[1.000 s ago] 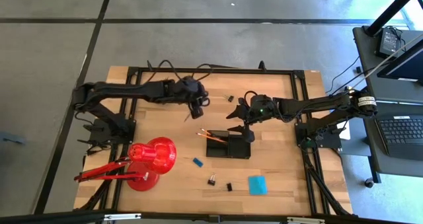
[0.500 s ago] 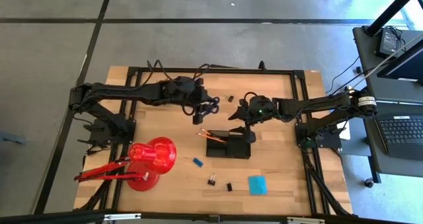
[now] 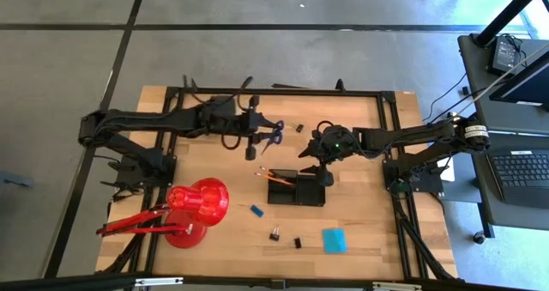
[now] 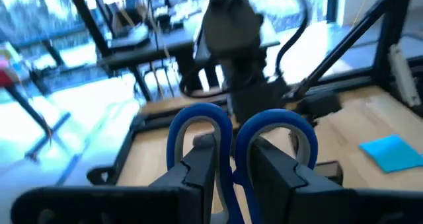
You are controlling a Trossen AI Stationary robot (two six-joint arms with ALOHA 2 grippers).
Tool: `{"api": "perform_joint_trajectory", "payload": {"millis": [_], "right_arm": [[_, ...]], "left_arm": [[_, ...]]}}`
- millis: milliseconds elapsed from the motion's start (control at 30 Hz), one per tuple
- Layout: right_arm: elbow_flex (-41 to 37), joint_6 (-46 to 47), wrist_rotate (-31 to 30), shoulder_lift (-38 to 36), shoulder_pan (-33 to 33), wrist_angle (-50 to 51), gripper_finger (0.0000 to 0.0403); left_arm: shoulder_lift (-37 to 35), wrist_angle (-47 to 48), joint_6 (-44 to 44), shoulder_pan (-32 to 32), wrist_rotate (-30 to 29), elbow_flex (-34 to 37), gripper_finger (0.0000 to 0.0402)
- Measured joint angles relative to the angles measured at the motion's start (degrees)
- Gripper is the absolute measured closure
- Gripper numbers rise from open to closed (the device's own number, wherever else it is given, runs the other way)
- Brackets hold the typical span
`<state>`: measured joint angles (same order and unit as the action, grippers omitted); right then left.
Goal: Pick and place office supplies into organizer
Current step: Put the blue scissors into the black desk organizer
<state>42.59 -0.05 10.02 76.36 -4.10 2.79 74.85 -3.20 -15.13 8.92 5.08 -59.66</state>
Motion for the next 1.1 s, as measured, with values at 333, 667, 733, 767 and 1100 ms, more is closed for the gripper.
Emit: {"api": "perform_joint_trajectory", "payload": {"millis": [333, 667, 733, 767, 1100], "right_arm": [[0.0, 0.0, 0.0, 0.0, 0.0, 0.0, 0.0138], [0.0, 2.8, 0.0, 0.0, 0.0, -0.4, 0.0138], [0.0, 2.8, 0.0, 0.0, 0.0, -0.7, 0.0138], [0.0, 2.8, 0.0, 0.0, 0.0, -1.0, 0.0138], [0.0, 2.8, 0.0, 0.0, 0.0, -2.5, 0.0138]], "left_arm": [[-12.1, -32.3, 0.9, -1.9, 2.6, 21.7, 0.0329], [-8.6, -60.8, 6.0, -2.1, 3.7, 35.1, 0.0326], [-6.1, -64.8, 6.9, -2.1, 3.7, 35.6, 0.0328], [-4.6, -67.2, 7.0, -2.2, 3.8, 35.7, 0.0328], [9.6, -86.5, 7.4, -4.0, 6.7, 35.6, 0.0328]]}}
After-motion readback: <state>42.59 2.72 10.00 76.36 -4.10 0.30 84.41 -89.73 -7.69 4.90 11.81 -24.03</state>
